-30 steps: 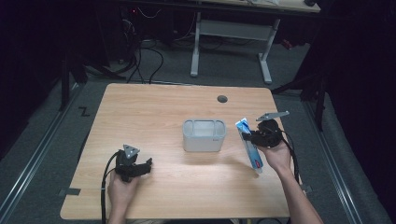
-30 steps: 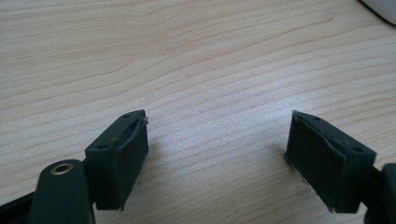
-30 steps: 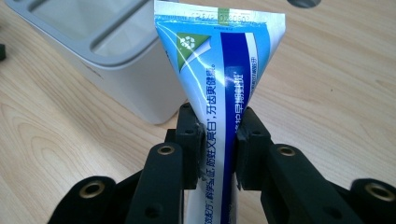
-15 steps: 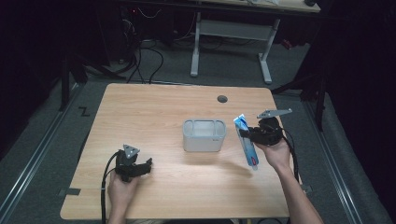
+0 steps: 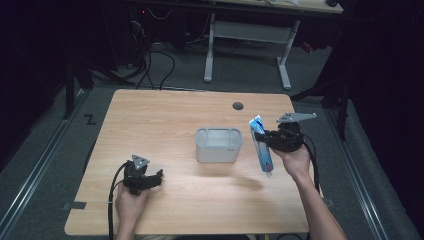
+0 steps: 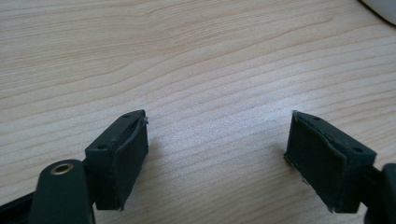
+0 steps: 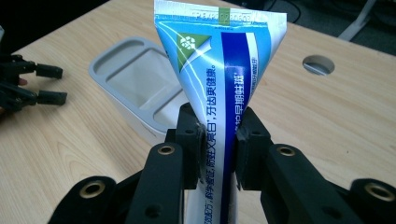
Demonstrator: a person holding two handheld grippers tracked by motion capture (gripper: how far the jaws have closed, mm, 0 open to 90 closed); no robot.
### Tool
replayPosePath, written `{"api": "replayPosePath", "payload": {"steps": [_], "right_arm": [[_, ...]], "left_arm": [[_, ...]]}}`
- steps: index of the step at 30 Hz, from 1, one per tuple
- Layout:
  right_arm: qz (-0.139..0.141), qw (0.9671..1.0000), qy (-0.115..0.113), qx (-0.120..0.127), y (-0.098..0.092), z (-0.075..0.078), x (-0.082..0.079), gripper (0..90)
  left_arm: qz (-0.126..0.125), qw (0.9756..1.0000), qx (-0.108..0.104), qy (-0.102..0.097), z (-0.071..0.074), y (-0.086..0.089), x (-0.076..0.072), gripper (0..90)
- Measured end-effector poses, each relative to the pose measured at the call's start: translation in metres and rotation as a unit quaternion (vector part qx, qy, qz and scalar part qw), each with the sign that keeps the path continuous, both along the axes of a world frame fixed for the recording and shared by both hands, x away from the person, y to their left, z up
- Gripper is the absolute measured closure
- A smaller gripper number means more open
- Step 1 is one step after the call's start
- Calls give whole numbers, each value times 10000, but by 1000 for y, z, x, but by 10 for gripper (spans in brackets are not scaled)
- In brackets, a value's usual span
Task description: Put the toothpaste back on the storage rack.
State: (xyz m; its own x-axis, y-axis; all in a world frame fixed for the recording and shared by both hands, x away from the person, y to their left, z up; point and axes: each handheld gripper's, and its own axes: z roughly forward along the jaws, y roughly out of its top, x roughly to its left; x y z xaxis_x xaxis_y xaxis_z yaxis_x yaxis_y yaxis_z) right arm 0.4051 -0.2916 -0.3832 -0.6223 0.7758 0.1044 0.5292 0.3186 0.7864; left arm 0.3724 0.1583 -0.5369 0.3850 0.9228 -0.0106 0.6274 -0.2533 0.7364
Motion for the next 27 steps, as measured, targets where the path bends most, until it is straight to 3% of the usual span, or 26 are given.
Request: {"api": "replayPosePath", "payload": {"steps": [14,27], "right_arm": [[185,9993,-235,219,11,17,3,750],[355,9980,-302,430,19,29,11,750]], "left_arm": [[-2,10000,0,3,0,0,0,211],[-2,10000,-1,3,0,0,0,211]]}}
